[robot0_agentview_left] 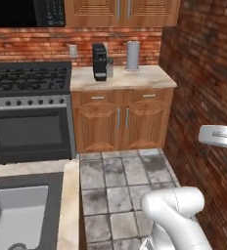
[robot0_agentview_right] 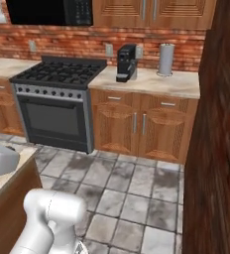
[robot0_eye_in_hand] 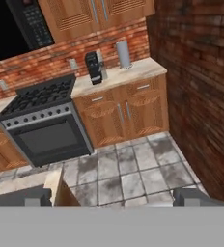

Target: Place the ketchup and mustard from the counter to the top shelf of the fridge. If the existing items in the fridge are on the top shelf, move them to other shelves.

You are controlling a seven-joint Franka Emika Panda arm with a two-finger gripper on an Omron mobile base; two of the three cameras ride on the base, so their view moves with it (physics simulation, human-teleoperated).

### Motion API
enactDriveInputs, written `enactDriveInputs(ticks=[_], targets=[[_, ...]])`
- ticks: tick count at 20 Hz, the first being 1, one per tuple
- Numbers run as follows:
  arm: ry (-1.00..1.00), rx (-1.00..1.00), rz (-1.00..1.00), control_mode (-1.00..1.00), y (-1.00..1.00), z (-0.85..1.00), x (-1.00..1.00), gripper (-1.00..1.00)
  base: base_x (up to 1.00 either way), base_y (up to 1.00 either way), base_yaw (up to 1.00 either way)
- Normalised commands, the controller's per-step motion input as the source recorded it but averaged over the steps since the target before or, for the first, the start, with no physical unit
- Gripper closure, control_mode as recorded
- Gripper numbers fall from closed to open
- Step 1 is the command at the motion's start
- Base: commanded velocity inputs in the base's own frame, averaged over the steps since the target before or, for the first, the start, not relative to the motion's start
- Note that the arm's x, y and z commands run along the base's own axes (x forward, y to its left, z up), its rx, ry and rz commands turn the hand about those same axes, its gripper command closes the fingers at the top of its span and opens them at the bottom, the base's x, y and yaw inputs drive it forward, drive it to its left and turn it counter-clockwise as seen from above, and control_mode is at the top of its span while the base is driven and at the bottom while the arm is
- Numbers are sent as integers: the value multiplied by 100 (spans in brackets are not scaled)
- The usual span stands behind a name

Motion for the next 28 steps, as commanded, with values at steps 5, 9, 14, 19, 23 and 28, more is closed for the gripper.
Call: enactDriveInputs(ticks=[5, 9, 14, 19, 23, 28], targets=[[0, 0, 0, 100, 0, 0, 0, -100, 100, 0, 22], [0, 0, 0, 100, 0, 0, 0, -100, 100, 0, 21], [0, 0, 0, 100, 0, 0, 0, -100, 100, 0, 23], [0, 0, 0, 100, 0, 0, 0, -100, 100, 0, 20], [0, 0, 0, 100, 0, 0, 0, -100, 100, 0, 31], [0, 0, 0, 100, 0, 0, 0, -100, 54, 0, 79]])
